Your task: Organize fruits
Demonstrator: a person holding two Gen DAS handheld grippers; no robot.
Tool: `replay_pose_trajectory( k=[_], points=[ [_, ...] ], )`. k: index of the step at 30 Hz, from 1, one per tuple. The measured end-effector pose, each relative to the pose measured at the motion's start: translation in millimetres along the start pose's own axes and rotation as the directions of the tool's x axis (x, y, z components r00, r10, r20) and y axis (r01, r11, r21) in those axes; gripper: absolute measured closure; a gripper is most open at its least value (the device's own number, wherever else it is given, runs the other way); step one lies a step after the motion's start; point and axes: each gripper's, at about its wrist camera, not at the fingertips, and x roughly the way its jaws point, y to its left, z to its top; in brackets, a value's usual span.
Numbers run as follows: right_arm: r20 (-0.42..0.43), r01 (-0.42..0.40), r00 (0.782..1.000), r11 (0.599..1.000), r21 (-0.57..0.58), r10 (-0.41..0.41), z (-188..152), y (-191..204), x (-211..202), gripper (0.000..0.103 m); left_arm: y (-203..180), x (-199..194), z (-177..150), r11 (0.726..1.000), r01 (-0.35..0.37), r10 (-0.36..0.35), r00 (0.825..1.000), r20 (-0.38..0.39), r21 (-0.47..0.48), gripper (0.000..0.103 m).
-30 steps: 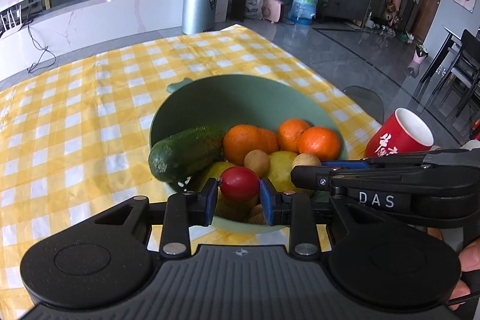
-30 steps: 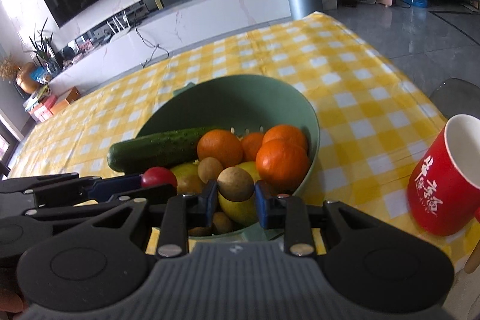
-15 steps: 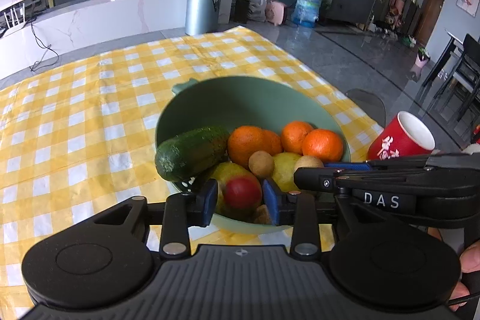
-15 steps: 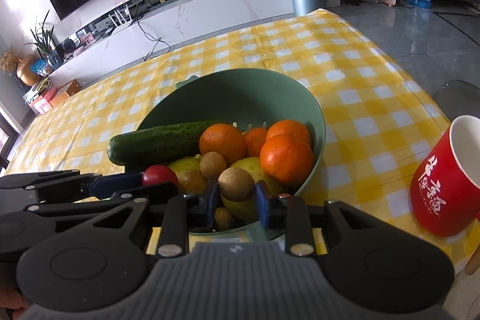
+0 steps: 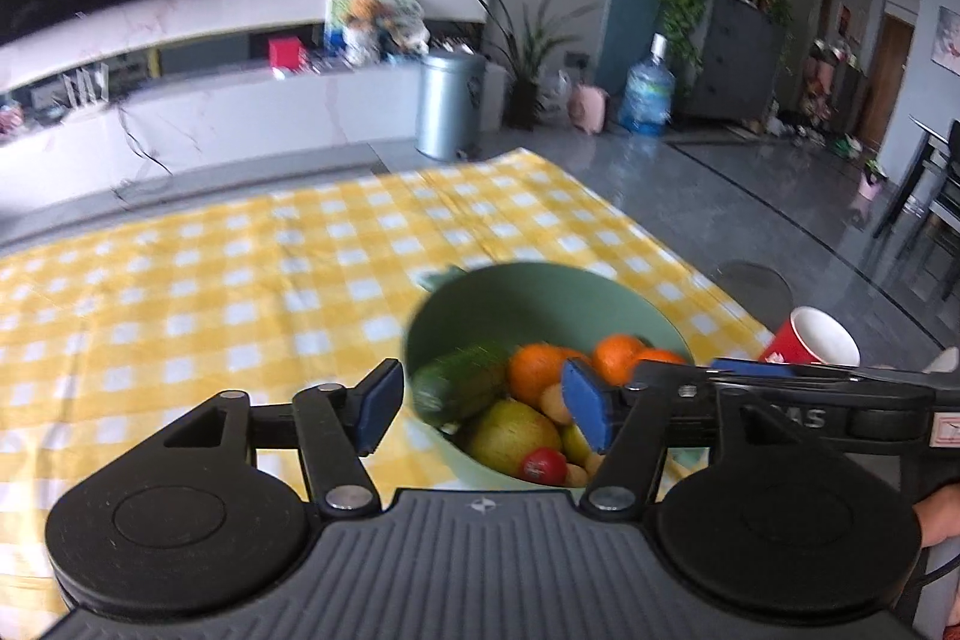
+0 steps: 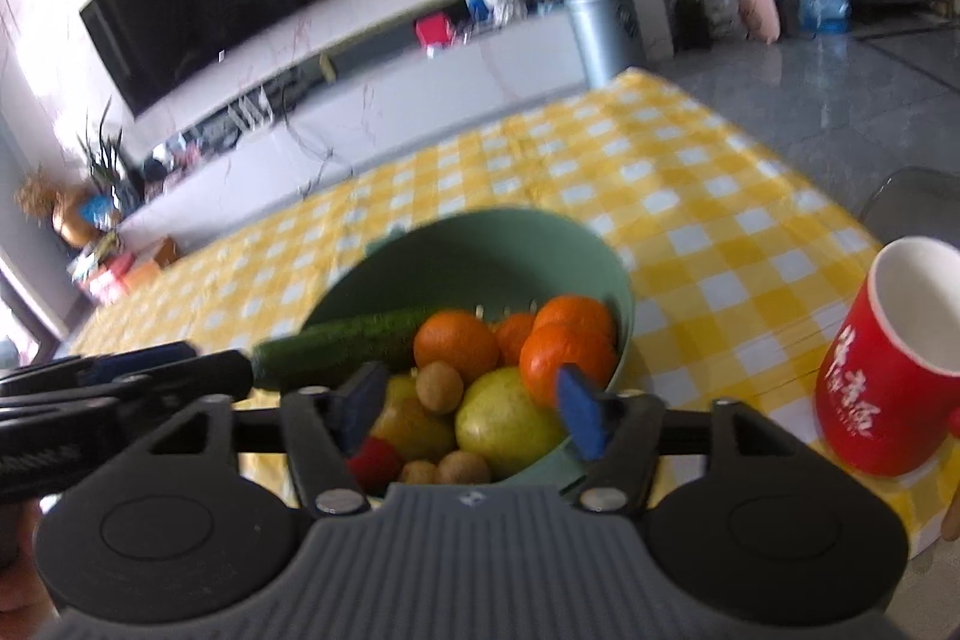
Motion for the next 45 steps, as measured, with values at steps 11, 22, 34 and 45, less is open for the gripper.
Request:
replay_pose_trajectory(
  k=[11,22,34,45],
  points=[
    [0.209,0.024,0.978,0.99,-0.139,0.005,-19.6,43.9,-57.7,0.004,15.2,-56.9,-8.8,0.978,-0.209,0.206,0.965,0.16,0.002,0.009],
    [0.277,0.097,0.961,0.956,-0.277,-0.017,-43.8,86.0,-82.5,0.004,37.8,-68.3,-37.1,0.965,-0.254,0.26,0.96,0.107,-0.07,0.009],
    [0.19,0.152,0.978,0.932,-0.329,-0.092,-71.1,85.3,-63.5,0.004,44.3,-42.0,-66.8,0.969,-0.238,0.234,0.971,-0.055,-0.071,0.009],
    [0.108,0.13,0.989,0.948,-0.29,-0.103,-70.8,78.5,-41.6,0.004,45.7,-33.6,-72.6,0.963,-0.26,0.253,0.963,-0.093,-0.067,0.009]
  ],
)
